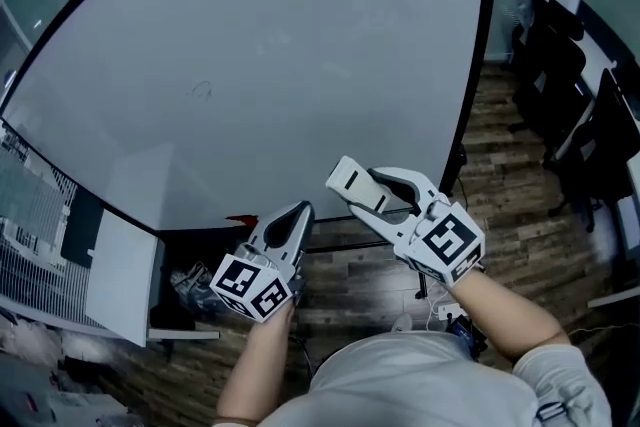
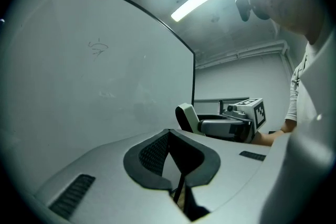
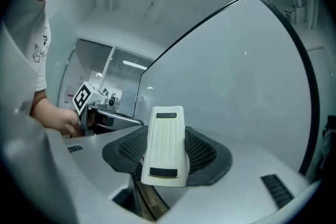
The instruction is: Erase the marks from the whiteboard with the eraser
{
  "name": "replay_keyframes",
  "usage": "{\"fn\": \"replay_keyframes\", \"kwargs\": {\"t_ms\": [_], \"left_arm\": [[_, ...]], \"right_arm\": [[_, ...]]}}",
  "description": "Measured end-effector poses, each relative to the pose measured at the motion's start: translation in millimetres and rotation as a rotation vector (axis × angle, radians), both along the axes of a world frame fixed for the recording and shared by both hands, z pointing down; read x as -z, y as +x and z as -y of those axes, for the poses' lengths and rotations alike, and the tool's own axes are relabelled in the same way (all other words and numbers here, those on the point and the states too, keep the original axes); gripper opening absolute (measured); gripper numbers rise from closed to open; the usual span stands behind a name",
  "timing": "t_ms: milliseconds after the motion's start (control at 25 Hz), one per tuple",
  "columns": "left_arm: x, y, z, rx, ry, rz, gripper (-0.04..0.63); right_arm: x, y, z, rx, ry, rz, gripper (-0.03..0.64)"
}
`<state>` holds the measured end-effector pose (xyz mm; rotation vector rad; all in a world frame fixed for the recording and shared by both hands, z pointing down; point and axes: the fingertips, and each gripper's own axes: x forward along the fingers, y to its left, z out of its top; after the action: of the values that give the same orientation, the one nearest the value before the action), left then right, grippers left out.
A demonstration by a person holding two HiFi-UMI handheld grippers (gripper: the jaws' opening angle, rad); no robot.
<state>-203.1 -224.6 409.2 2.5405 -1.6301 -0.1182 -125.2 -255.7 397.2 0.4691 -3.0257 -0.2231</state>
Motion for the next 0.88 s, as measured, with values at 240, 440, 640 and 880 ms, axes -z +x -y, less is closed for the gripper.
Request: {"fn": "replay_keyframes", "kwargs": {"t_ms": [240,440,640,880], "left_arm": [[14.4,-1.7,-43.9,-0.029,0.019,-0.008,0.008],[16.3,-10.2,-84.4,-0.07,0.03,-0.01,0.008],[22.8,-19.3,-130.4,-0.094,0.037,-0.004,0.008],[20.8,-19.4,-187.9,-0.132,0.047,-0.012,0.008]], "right_arm": [[4.3,-0.8,-51.7,-0.033,-0.079,0.131,0.233],[15.3,-7.4,-94.3,-0.055,-0.086,0.186,0.233],[21.2,-16.5,-140.1,-0.07,-0.104,0.227,0.233],[18.9,-17.5,-200.4,-0.102,-0.116,0.25,0.233]]}}
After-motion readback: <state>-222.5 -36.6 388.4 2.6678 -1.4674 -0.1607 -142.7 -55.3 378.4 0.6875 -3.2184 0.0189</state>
